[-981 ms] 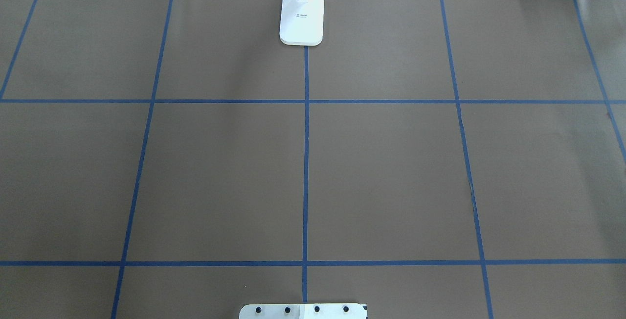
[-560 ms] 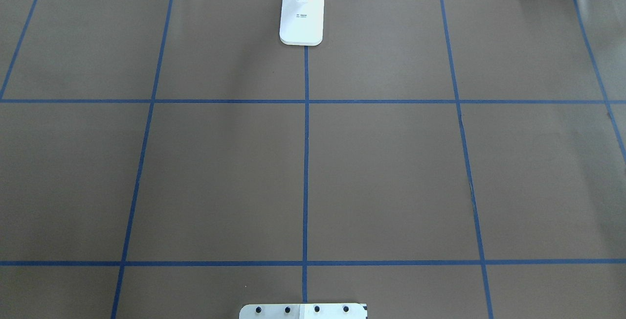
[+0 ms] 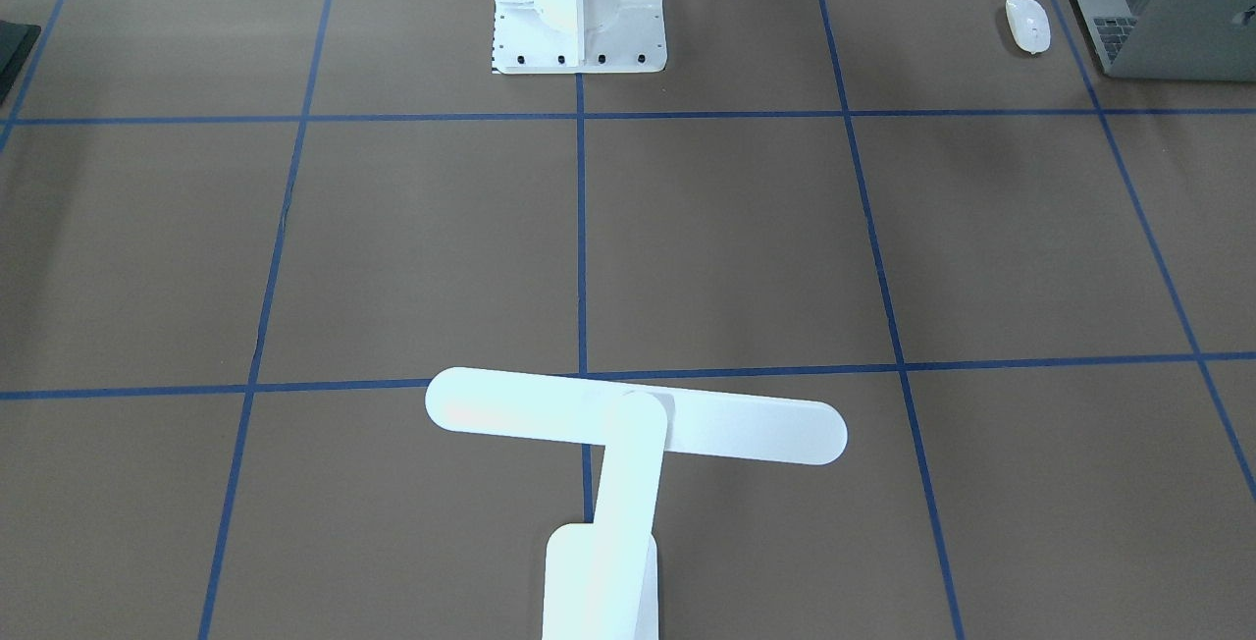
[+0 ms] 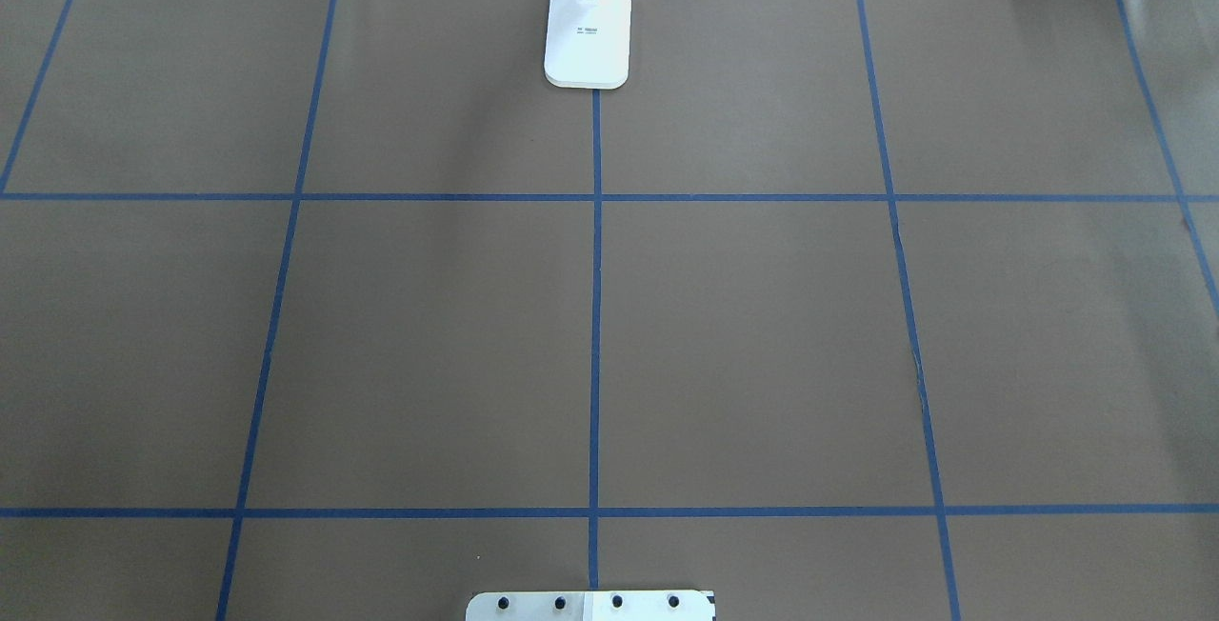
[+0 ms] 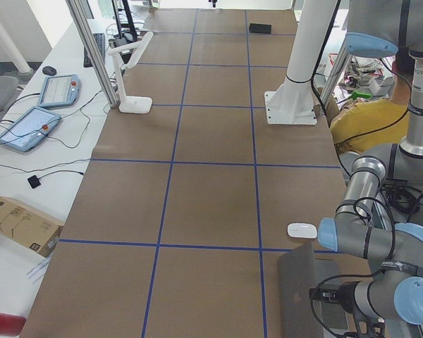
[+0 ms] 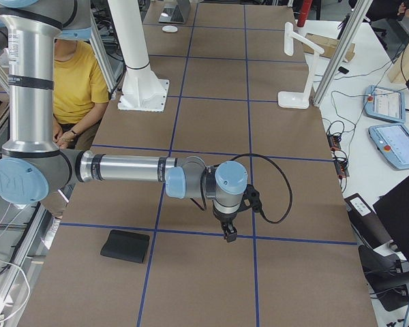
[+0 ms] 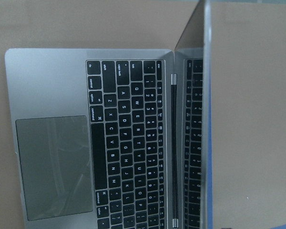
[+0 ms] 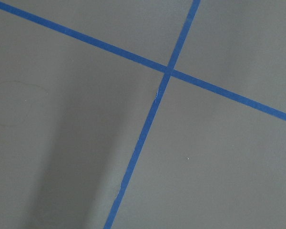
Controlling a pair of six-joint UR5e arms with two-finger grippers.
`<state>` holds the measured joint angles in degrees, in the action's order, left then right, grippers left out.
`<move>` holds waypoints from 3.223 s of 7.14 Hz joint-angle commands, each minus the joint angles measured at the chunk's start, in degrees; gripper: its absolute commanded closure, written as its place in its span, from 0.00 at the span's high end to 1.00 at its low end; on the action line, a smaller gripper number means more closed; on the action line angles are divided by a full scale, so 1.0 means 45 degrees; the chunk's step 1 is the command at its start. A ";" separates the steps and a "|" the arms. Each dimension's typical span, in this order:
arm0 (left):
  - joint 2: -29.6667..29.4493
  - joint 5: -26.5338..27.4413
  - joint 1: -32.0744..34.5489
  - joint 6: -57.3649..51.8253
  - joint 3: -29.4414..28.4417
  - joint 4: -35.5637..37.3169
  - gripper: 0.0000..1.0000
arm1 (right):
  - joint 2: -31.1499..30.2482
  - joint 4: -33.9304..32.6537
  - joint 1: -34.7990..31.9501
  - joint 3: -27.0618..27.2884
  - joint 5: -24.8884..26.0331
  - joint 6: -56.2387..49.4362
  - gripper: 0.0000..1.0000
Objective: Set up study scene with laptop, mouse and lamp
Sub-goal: 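Carry the open silver laptop with the left gripper toward the table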
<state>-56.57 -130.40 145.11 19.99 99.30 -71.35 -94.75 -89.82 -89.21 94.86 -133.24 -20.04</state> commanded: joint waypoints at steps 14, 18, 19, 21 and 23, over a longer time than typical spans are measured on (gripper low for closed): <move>-0.2016 -0.3323 -0.1671 0.3538 0.1836 -0.0063 0.00 | -0.0039 0.0018 0.0000 -0.0065 0.0000 0.0000 1.00; -0.4646 -0.4065 -0.4971 0.7382 0.3401 -0.0141 0.00 | -0.0019 0.0018 0.0000 -0.0085 0.0000 0.0000 1.00; -0.5565 -0.4089 -0.5599 0.8321 0.3422 -0.0142 0.00 | -0.0019 0.0018 0.0000 -0.0085 0.0000 0.0000 1.00; -0.7247 -0.4108 -0.7121 1.1246 0.3402 -0.0819 0.00 | -0.0019 0.0018 0.0000 -0.0085 0.0000 0.0000 1.00; -0.7410 -0.4108 -0.9071 1.5612 0.3402 -0.4010 0.00 | -0.0019 0.0018 0.0000 -0.0085 0.0000 0.0000 1.00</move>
<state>-89.15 -148.88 109.66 78.41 114.61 -80.93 -94.83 -89.74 -89.21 94.48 -133.24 -20.04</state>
